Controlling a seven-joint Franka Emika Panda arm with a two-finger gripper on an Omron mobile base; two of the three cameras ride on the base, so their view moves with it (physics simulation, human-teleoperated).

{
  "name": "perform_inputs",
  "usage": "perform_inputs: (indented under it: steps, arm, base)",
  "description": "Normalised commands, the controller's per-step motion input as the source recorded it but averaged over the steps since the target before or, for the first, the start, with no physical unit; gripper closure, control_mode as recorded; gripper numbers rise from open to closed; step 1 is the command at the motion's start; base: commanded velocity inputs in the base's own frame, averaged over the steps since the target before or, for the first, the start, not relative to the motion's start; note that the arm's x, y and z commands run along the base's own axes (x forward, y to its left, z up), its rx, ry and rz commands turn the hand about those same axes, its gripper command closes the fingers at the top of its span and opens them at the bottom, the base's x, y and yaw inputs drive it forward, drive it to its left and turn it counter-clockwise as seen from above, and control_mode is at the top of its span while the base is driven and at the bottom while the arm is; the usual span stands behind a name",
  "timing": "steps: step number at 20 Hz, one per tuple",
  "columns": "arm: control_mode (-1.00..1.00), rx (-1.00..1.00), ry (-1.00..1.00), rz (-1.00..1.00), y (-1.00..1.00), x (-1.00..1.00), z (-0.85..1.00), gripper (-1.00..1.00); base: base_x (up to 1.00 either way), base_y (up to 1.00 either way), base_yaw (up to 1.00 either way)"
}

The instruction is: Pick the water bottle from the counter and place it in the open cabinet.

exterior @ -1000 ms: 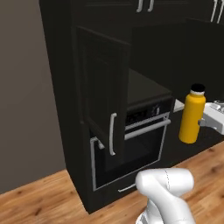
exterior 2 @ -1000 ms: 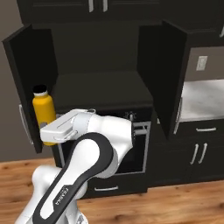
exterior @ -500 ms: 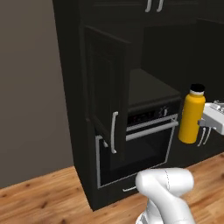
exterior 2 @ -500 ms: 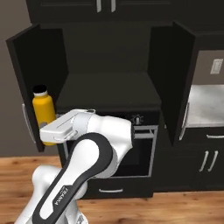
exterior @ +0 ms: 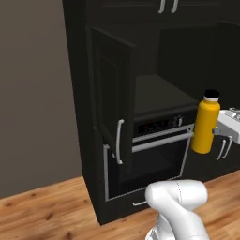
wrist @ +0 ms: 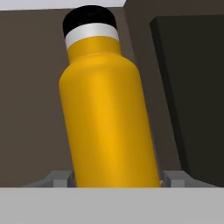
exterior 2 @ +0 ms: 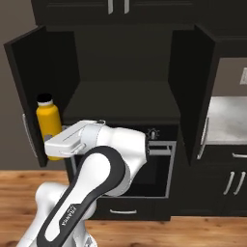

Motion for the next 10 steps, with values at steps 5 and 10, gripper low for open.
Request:
perform_inputs:
  steps: [5,10]
  arm:
    - [1.0,0.0,0.0,0.0,0.0,0.0,0.0,1.0]
    - [1.0,0.0,0.0,0.0,0.0,0.0,0.0,1.0]
  base:
    - [0.17,-0.03,0.11]
    - [0.26,-0.11,0.13]
